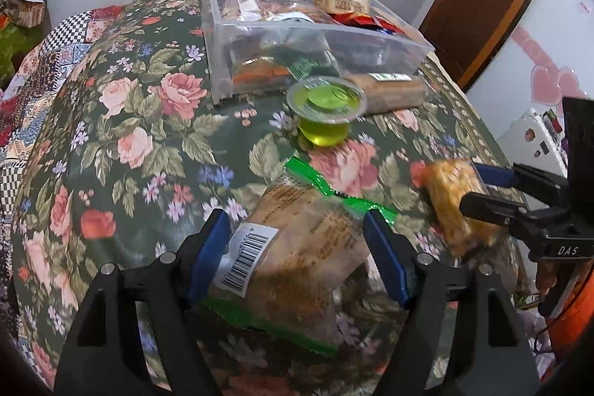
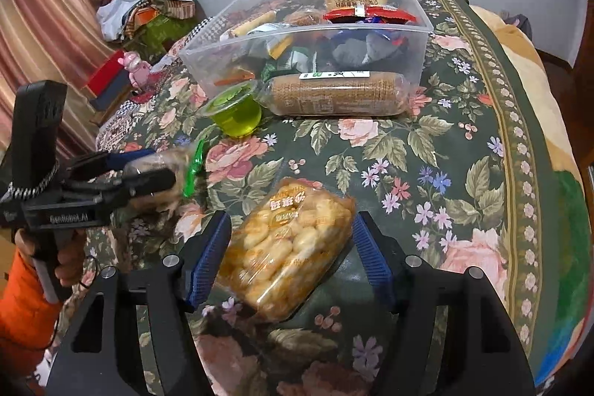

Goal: Organize snacks
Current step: 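Grasp the green-sealed bread bag with the left tool while the right grasps the puffed snack pack, then lower the bread bag into the box with the left tool while the right drops the puffed pack in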

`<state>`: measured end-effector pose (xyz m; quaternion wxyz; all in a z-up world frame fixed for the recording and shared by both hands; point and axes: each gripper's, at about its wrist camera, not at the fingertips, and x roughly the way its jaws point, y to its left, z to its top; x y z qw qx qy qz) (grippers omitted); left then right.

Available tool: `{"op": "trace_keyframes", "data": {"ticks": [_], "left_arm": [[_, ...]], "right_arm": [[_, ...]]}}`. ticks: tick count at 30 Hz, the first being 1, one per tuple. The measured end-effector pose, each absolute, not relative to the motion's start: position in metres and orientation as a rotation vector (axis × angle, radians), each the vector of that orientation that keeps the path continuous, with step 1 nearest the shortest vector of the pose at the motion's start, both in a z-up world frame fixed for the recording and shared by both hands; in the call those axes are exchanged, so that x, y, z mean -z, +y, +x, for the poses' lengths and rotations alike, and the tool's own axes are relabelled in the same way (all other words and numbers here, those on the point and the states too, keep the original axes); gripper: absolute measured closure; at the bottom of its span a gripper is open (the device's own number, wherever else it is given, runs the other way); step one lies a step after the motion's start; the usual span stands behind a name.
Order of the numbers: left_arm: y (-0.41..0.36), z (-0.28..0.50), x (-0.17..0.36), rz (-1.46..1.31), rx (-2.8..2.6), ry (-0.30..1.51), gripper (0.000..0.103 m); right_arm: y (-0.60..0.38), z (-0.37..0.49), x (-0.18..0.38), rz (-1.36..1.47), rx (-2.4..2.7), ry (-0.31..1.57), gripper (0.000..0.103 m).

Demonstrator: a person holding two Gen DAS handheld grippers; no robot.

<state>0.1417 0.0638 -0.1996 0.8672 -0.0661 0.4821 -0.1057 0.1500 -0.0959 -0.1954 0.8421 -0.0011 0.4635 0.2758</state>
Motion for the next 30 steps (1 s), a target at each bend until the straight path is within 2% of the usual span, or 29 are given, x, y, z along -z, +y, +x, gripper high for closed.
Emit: {"op": "trace_keyframes", "data": {"ticks": [14, 15, 17, 19, 23, 30], "left_arm": [[0.047, 0.133, 0.212, -0.115, 0.2, 1.051, 0.026], [0.046, 0.135, 0.213, -0.112, 0.195, 1.045, 0.029], [0.042, 0.135, 0.213, -0.083, 0.172, 1.007, 0.036], [0.04, 0.135, 0.213, -0.072, 0.166, 0.989, 0.039], [0.042, 0.129, 0.206, -0.066, 0.159, 0.946, 0.049], [0.05, 0.128, 0.177, -0.077, 0.111, 0.857, 0.049]], "right_arm": [[-0.071, 0.146, 0.21, -0.075, -0.586, 0.984, 0.038], [-0.07, 0.147, 0.212, -0.079, -0.58, 0.987, 0.038], [-0.07, 0.148, 0.216, -0.066, -0.574, 0.992, 0.047], [-0.071, 0.146, 0.216, -0.072, -0.57, 0.983, 0.056], [-0.073, 0.146, 0.211, -0.079, -0.556, 0.96, 0.056], [-0.08, 0.151, 0.192, -0.058, -0.556, 0.91, 0.056]]}}
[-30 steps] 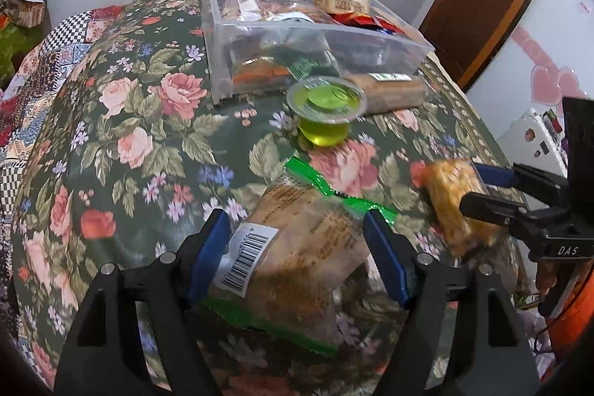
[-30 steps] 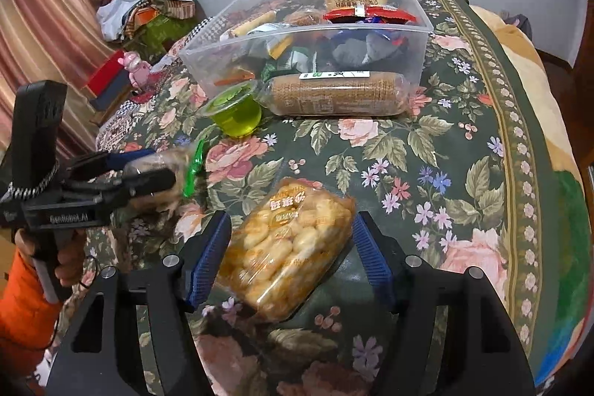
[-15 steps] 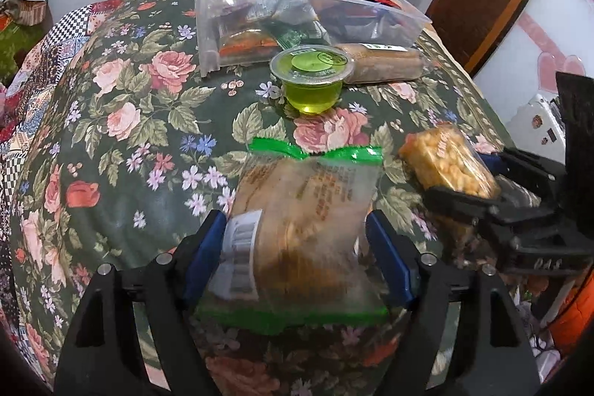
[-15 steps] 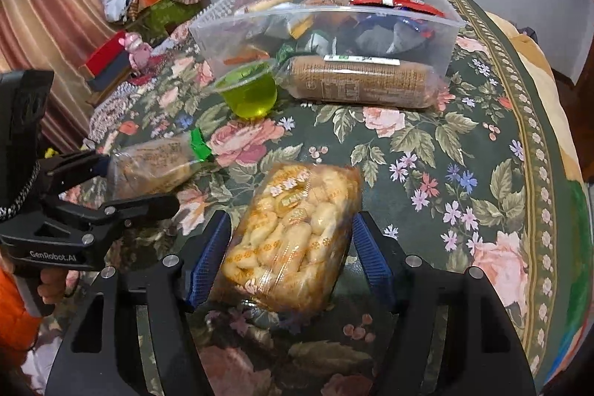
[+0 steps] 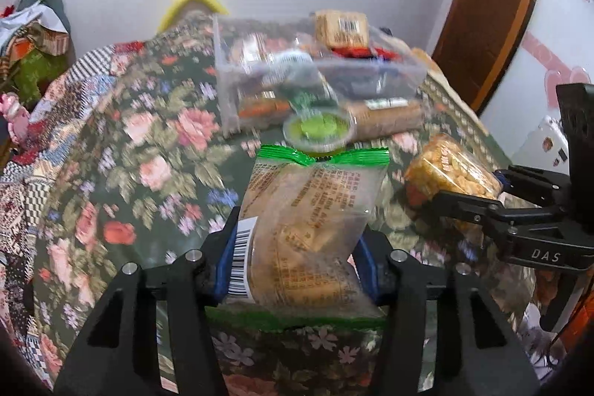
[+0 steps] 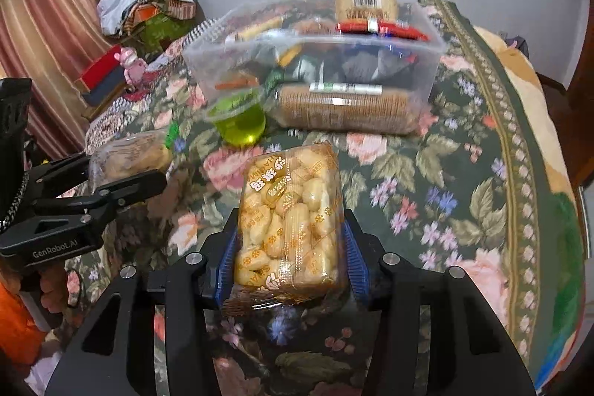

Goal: Organize snacks
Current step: 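Lower the bread bag into the box with the left tool while the right drops the puffed pack in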

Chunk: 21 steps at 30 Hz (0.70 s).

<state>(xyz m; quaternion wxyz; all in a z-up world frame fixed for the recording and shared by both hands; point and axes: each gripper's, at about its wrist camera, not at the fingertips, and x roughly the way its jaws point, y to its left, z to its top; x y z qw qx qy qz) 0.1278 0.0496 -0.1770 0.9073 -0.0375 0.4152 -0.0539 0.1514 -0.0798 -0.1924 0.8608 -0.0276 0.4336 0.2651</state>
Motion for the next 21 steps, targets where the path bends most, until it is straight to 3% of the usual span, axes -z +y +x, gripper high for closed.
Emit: {"op": "trace_keyframes", "data": {"ticks": [21], "left_arm": [[0.066, 0.188, 0.095, -0.102, 0.035, 0.636, 0.049]], "right_arm": [[-0.069, 0.209, 0.106, -0.025, -0.573, 0.636, 0.056]]}}
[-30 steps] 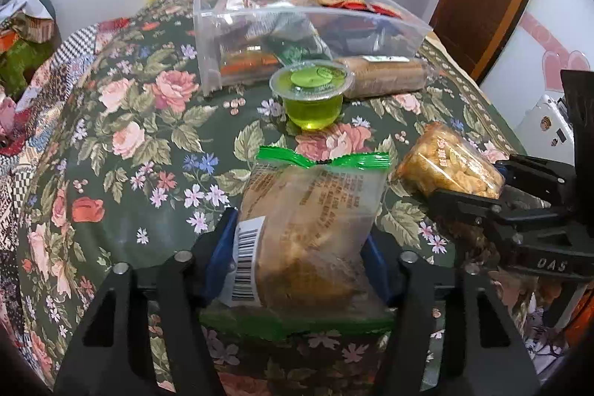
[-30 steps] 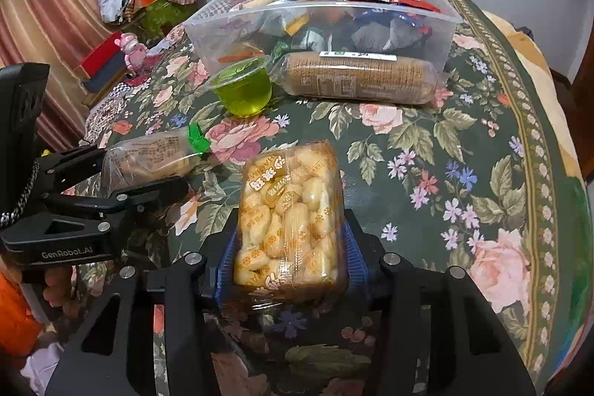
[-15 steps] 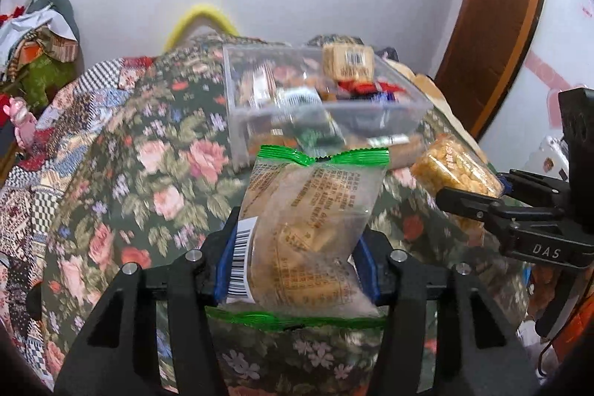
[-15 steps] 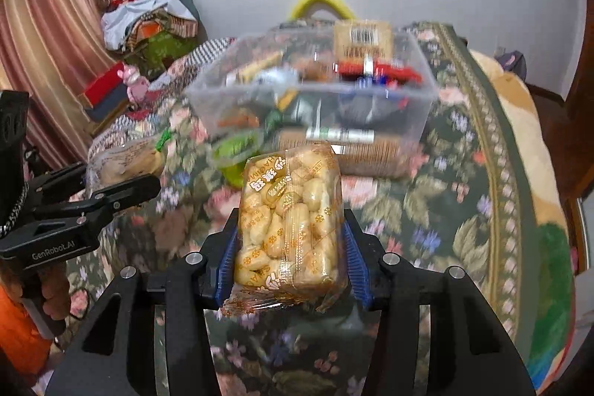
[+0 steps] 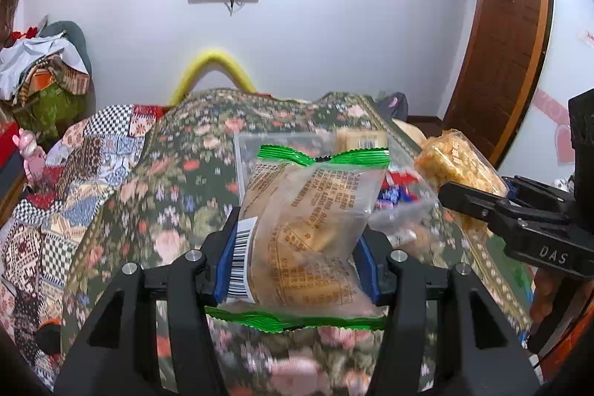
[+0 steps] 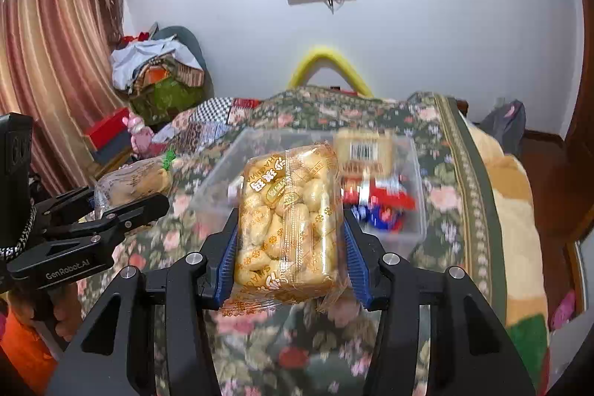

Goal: Organize snacks
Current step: 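Lower the bread bag into the box with the left tool while the right drops the puffed pack in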

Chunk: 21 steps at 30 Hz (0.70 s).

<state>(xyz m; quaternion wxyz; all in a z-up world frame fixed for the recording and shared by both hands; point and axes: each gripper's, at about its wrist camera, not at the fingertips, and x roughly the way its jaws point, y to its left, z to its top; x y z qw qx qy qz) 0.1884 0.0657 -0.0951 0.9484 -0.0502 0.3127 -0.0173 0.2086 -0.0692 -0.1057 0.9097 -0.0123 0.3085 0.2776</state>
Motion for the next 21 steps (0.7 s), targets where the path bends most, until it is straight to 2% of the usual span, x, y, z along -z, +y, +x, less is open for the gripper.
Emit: {"op": "trace_keyframes", "data": {"ticks": [9, 21], "left_arm": [[0.08, 0.242, 0.094, -0.147, 0.006, 0.651, 0.049], [0.085, 0.307, 0.138, -0.186, -0.006, 0.784, 0.049]], "right_arm": [[-0.053, 0.241, 0.102, -0.044, -0.573, 0.6, 0.056], [-0.035, 0.284, 0.134, -0.046, -0.583, 0.699, 0.056]]}}
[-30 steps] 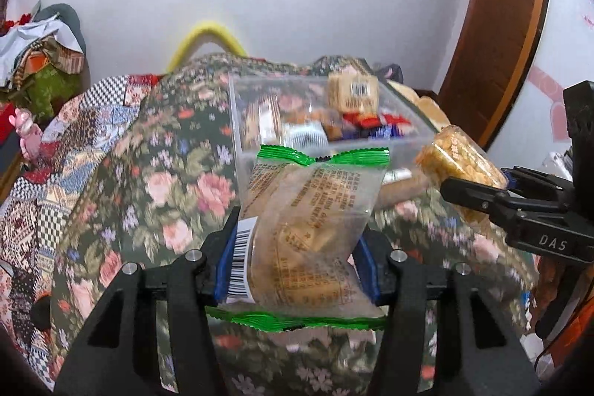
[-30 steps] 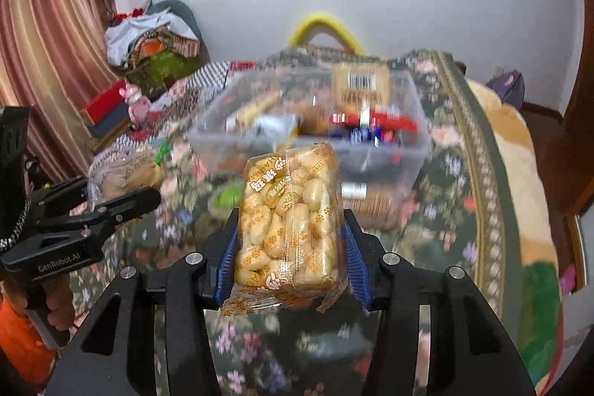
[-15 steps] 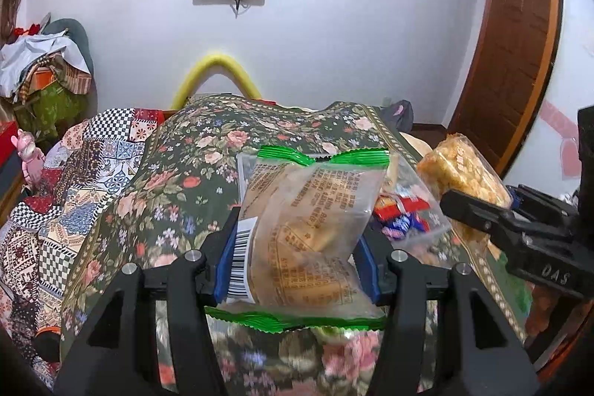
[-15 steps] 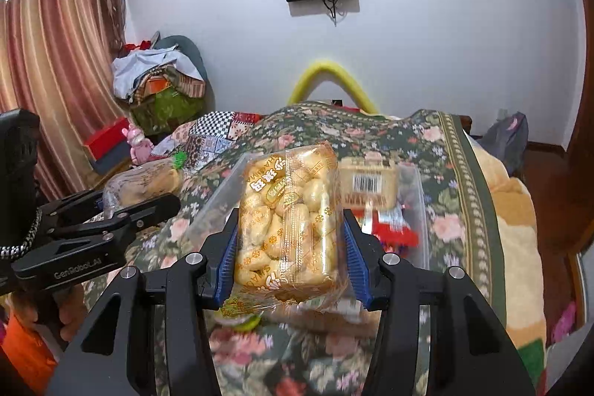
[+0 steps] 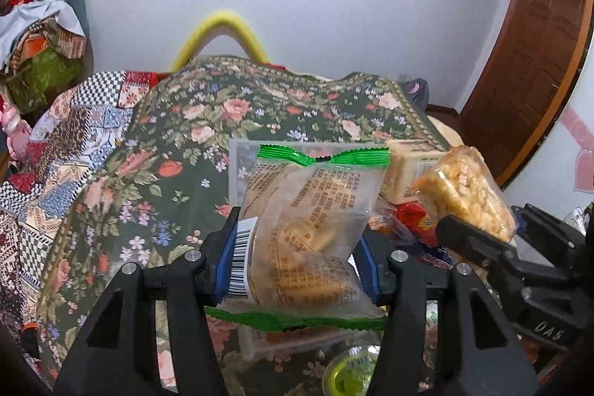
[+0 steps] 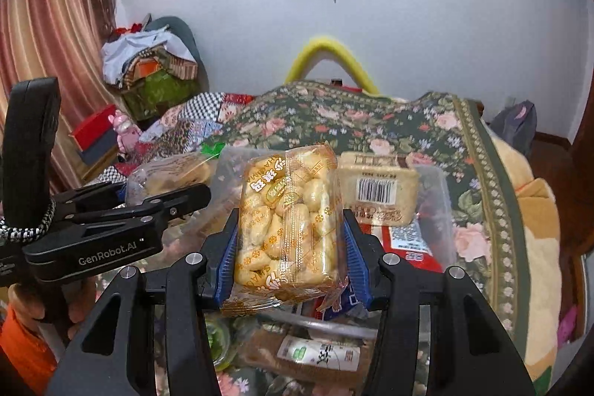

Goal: Organize snacks
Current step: 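Lower the bread bag into the box with the left tool while the right drops the puffed pack in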

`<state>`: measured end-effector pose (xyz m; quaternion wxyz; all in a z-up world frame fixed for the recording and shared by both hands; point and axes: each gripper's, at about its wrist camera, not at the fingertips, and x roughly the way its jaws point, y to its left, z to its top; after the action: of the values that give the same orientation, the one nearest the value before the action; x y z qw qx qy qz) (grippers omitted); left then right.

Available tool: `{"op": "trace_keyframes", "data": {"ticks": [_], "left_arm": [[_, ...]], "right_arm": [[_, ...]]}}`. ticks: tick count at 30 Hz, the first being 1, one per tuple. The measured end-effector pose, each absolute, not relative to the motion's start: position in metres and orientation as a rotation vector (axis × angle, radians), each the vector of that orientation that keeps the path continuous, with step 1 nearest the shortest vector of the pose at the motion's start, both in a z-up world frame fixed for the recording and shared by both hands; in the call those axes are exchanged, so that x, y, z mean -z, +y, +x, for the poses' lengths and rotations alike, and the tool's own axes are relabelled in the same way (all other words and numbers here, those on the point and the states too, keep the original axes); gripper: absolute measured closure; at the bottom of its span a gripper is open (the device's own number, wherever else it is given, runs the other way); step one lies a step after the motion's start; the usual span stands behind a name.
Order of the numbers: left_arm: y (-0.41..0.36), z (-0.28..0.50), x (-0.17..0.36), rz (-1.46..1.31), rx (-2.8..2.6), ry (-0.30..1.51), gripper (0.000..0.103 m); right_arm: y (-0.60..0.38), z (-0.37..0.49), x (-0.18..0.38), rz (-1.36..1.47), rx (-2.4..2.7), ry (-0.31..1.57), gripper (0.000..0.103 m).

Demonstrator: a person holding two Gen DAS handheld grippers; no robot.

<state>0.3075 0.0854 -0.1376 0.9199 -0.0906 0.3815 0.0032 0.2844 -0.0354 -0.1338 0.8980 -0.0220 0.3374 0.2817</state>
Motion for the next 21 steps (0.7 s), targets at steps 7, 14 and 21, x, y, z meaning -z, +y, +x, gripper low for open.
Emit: {"op": "trace_keyframes", "data": {"ticks": [7, 14, 21], "left_arm": [[0.071, 0.319, 0.144, -0.113, -0.001, 0.781, 0.048], [0.068, 0.317, 0.143, -0.09, -0.002, 0.806, 0.044], [0.064, 0.288, 0.118, -0.096, 0.027, 0.75, 0.04]], "right_arm": [[-0.035, 0.299, 0.154, -0.043, -0.571, 0.758, 0.056], [-0.038, 0.295, 0.152, -0.058, -0.572, 0.749, 0.055], [-0.042, 0.279, 0.136, -0.117, -0.561, 0.698, 0.053]]}}
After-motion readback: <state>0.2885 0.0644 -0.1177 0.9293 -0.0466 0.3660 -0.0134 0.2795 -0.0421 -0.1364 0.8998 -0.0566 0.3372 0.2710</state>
